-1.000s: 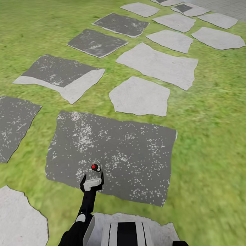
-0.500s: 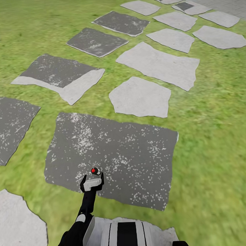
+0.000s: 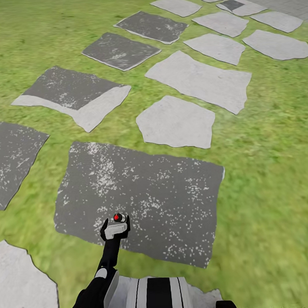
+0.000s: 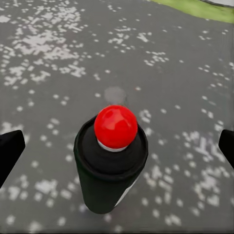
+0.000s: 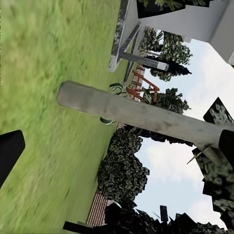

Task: In the garden, pick up the pesticide atomizer on the floor and spray pesticide onto both trees until each tree trunk is fully covered.

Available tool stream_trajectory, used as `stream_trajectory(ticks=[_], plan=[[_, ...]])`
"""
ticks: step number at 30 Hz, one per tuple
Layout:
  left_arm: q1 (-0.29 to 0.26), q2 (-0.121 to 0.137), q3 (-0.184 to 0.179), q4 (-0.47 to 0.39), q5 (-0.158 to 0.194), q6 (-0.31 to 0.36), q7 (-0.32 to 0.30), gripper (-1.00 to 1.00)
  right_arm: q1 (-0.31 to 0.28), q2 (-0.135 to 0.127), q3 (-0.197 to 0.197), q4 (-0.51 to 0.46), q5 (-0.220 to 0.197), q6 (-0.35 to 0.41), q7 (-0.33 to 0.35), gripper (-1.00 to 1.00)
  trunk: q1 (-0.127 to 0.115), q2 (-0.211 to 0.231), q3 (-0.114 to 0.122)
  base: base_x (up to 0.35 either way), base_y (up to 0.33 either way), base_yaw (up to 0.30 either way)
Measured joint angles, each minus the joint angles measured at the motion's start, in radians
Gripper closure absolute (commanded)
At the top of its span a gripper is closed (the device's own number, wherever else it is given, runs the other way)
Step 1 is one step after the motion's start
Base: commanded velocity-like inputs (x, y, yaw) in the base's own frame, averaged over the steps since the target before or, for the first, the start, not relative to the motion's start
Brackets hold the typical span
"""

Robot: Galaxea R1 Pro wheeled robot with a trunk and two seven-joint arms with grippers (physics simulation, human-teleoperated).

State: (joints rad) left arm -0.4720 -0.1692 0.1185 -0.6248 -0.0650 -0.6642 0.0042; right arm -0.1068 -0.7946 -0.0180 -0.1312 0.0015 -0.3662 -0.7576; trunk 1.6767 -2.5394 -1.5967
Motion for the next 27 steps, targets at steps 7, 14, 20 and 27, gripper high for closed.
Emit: stream_trajectory(ticks=[7,14,20,27], plan=[[0.0,0.0,0.0,0.0,0.0,0.0,0.0,-1.0,0.0,0.0,0.0,0.0,0.0,0.0,0.0,-1.0,0.001,-0.001,-0.008,0.001,0.0,0.0],[0.0,0.0,-0.001,0.0,0.0,0.0,0.0,-1.0,0.0,0.0,0.0,0.0,0.0,0.0,0.0,-1.0,0.002,-0.001,-0.016,0.0,0.0,0.0],[0.0,0.0,0.0,0.0,0.0,-0.002,0.0,-1.0,0.0,0.0,0.0,0.0,0.0,0.0,0.0,-1.0,0.002,-0.001,-0.016,0.0,0.0,0.0],[0.0,0.001,0.0,0.002,-0.002,-0.045,0.0,-1.0,0.0,0.0,0.0,0.0,0.0,0.0,0.0,-1.0,0.002,-0.001,-0.016,0.0,0.0,0.0]])
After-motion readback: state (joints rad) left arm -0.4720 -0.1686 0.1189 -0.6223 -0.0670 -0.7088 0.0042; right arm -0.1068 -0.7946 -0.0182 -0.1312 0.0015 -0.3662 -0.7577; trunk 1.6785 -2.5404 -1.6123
